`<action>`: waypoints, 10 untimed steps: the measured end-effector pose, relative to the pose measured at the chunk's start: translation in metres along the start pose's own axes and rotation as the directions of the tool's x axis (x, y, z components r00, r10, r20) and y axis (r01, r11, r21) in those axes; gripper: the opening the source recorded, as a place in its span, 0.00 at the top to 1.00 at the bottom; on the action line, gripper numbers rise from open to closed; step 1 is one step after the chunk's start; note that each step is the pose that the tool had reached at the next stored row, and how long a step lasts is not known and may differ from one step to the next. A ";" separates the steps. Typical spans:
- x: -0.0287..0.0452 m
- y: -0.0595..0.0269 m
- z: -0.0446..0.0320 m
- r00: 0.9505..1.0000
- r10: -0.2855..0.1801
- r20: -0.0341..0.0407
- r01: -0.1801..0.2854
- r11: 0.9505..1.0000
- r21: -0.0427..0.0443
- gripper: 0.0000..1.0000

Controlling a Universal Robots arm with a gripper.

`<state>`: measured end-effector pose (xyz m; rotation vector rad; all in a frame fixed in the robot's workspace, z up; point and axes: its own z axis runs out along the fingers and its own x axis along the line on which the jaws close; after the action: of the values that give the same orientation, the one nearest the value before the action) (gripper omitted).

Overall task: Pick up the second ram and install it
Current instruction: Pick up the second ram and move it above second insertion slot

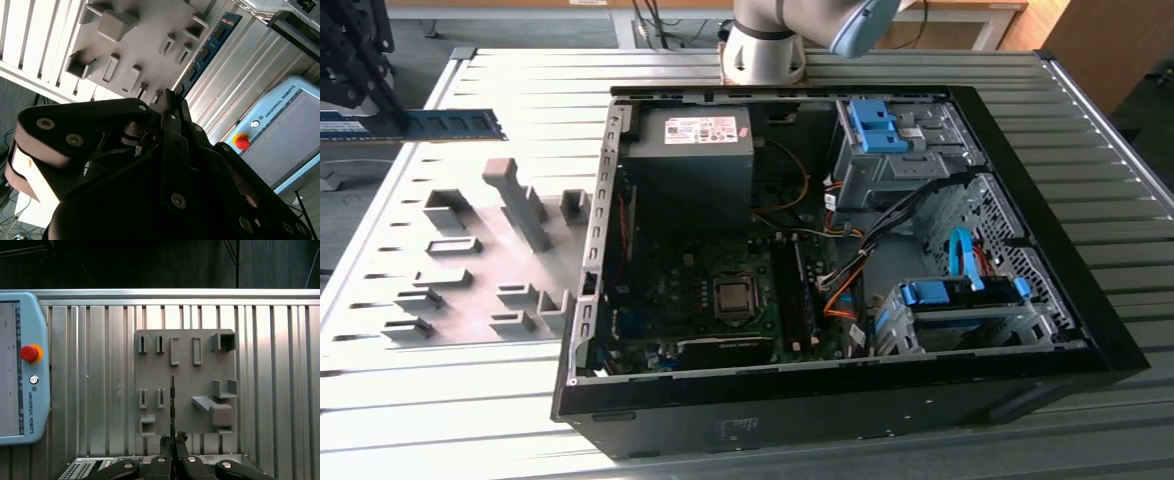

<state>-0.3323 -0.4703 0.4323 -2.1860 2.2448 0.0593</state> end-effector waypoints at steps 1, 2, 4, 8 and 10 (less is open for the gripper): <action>0.0000 -0.0008 0.0000 1.000 0.000 0.000 0.000 1.000 0.000 0.86; -0.0001 -0.0016 -0.0001 1.000 0.000 0.000 0.000 1.000 0.000 0.86; -0.0001 -0.0031 -0.0001 1.000 0.000 0.000 0.000 1.000 0.000 0.86; -0.0002 -0.0060 -0.0001 1.000 0.000 0.000 0.000 1.000 0.000 0.86; -0.0002 -0.0075 -0.0002 1.000 0.000 0.000 0.000 1.000 0.000 0.86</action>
<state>-0.3248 -0.4703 0.4323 -2.1860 2.2448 0.0594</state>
